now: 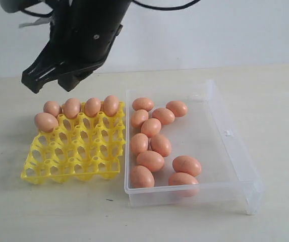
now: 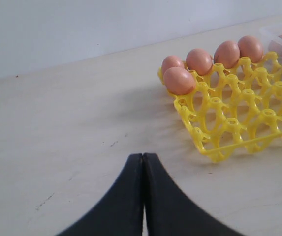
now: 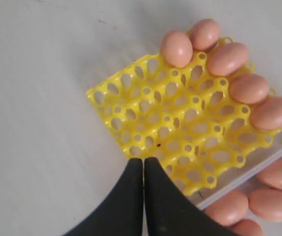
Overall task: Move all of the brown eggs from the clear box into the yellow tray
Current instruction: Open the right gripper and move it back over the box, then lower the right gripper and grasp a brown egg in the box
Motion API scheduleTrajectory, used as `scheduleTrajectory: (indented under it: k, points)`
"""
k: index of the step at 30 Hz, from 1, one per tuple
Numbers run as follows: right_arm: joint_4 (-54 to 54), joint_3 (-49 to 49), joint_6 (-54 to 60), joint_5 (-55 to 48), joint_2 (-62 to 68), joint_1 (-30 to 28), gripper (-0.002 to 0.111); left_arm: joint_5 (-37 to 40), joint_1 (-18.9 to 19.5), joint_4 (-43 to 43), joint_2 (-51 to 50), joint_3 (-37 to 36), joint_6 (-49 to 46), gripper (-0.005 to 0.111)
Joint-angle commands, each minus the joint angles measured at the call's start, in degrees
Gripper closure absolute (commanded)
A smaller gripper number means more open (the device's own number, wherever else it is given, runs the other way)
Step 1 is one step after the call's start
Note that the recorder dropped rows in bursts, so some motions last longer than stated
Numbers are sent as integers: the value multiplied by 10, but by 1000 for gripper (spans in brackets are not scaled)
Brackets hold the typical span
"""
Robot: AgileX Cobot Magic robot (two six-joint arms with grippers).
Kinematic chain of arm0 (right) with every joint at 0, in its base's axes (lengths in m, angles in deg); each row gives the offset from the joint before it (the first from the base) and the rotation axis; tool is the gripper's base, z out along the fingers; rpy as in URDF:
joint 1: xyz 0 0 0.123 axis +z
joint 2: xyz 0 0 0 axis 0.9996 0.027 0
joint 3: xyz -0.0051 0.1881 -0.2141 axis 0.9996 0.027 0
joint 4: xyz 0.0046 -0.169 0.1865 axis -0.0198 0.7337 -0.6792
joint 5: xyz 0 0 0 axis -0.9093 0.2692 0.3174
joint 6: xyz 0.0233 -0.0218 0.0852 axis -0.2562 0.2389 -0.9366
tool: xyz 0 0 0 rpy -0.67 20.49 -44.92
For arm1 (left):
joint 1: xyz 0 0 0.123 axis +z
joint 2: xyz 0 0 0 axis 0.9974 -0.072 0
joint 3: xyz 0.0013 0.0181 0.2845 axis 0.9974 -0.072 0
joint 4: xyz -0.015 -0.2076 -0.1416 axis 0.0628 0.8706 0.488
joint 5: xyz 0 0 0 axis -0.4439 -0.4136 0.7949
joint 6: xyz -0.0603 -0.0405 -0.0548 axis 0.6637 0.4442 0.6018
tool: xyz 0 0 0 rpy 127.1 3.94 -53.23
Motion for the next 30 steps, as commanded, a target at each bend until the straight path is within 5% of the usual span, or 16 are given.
scheduleTrajectory:
  k: [1, 12, 17, 24, 30]
  points:
    - [33, 103, -33, 15, -106, -5, 107, -3, -2, -1, 3, 2, 0, 107]
    - [73, 428, -80, 123, -271, -57, 98, -3, -2, -1, 3, 2, 0, 107]
    - [120, 451, -49, 138, -236, -112, 87, -3, -2, -1, 3, 2, 0, 107]
    - [94, 451, -41, 178, -159, -148, 50, -3, -2, -1, 3, 2, 0, 107]
    - [98, 448, 33, 222, -105, -148, 51, -3, -2, -1, 3, 2, 0, 107]
